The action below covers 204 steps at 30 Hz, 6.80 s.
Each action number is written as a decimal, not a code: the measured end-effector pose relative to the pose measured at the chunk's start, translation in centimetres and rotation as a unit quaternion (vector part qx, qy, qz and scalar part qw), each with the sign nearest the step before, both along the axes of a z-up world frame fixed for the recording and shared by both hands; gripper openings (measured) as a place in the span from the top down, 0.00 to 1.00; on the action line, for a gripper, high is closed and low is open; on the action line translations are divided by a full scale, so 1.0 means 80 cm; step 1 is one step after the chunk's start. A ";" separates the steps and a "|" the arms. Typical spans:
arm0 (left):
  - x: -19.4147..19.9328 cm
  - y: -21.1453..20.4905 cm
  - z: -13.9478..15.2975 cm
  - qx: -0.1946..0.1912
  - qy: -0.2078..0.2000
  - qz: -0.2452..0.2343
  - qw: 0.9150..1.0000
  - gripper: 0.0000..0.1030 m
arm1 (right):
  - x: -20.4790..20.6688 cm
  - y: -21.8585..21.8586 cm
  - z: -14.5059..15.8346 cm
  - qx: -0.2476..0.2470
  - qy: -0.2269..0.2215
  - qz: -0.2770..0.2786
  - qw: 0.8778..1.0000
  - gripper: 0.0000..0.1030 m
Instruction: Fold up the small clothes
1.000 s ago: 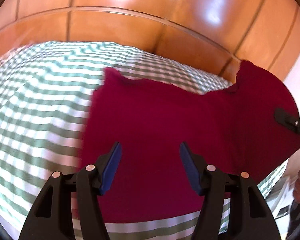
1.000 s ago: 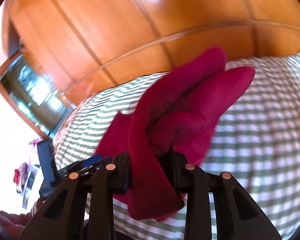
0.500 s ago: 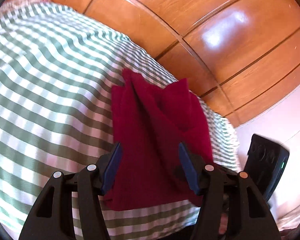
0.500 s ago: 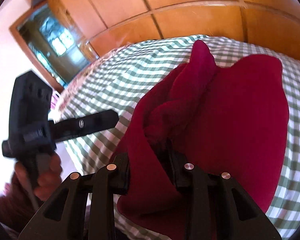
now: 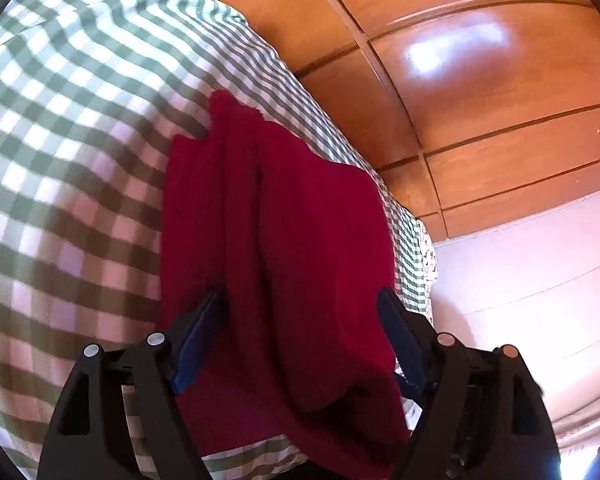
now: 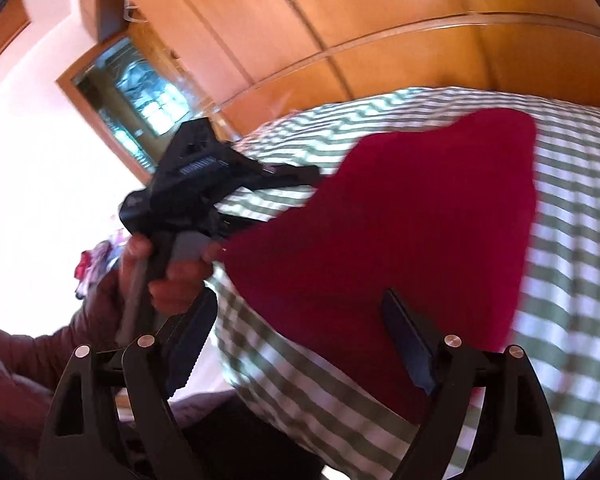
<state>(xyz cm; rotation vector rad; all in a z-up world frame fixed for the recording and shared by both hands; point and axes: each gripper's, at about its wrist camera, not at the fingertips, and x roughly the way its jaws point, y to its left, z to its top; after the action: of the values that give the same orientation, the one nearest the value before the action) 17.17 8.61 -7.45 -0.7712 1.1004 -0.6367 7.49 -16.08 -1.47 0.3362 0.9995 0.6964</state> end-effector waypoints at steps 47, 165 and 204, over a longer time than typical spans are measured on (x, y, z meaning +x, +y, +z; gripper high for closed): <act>-0.079 -0.074 0.040 0.376 -0.189 0.074 0.904 0.64 | 0.006 0.022 -0.041 -0.161 -0.041 -0.059 0.984 0.41; -0.033 -0.415 0.052 0.301 -0.275 -0.102 0.907 0.43 | -0.018 -0.271 -0.010 -0.271 -0.009 -0.411 0.870 0.30; -0.128 -0.339 0.113 0.349 -0.318 0.021 0.881 0.03 | -0.105 -0.185 0.027 -0.347 -0.049 -0.514 0.783 0.04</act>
<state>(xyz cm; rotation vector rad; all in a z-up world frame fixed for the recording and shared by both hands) 6.95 -18.51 1.57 0.0602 0.6160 -0.3605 -0.88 -30.91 0.70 0.1393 0.7490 -0.6558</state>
